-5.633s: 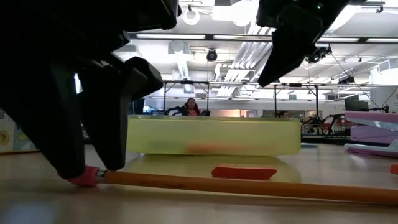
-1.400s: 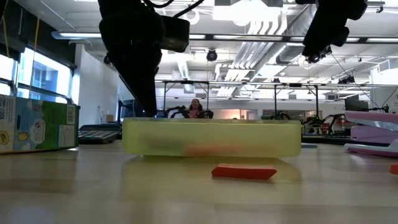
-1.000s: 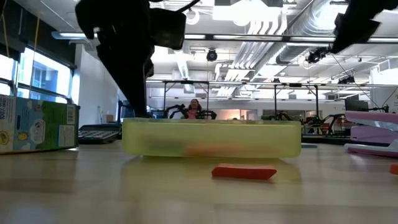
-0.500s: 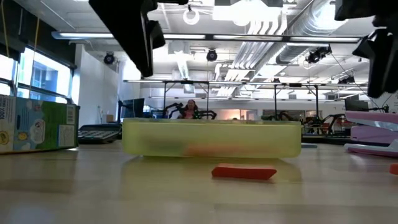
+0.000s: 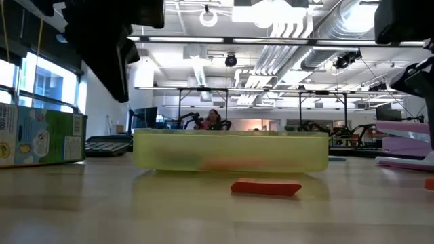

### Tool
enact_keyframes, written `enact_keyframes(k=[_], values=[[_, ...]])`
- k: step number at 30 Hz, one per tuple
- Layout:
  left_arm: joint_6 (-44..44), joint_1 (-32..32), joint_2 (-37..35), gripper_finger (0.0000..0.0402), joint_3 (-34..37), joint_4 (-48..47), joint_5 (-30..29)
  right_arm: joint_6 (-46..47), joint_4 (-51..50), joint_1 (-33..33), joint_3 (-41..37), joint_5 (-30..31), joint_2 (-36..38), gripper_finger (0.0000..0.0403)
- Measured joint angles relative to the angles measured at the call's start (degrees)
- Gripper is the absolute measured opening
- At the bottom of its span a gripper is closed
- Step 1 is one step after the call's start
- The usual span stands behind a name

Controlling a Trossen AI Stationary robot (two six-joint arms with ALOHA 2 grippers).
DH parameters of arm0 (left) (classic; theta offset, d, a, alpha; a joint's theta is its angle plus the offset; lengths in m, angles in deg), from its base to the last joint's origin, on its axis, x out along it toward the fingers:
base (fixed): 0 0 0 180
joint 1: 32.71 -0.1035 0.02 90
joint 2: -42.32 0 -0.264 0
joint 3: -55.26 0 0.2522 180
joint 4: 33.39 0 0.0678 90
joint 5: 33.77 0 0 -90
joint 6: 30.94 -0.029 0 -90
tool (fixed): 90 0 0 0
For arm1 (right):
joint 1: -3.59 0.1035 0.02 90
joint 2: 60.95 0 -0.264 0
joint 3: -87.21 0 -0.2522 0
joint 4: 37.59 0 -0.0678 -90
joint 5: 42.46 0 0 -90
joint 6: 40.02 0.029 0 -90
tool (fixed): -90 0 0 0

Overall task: Pack school essentials
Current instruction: Put the light blue pencil into the yellow supply box

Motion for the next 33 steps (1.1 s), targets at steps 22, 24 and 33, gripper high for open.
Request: enact_keyframes(k=[22, 24, 33], values=[[-3.0, -0.7, -8.1, 0.0085, 4.4, 10.8, 0.3, 1.6, 4.5, -0.1, 0.2, -0.6, -6.9, 0.0140], [-3.0, -0.7, -8.1, 0.0085, 4.4, 10.9, 0.3, 2.4, 4.2, 0.1, 0.2, 0.0, -7.0, 0.0129], [-3.0, -0.7, -8.1, 0.0085, 4.4, 11.1, 0.3, 2.8, 3.7, 0.2, 0.2, 0.7, -7.3, 0.0038]])
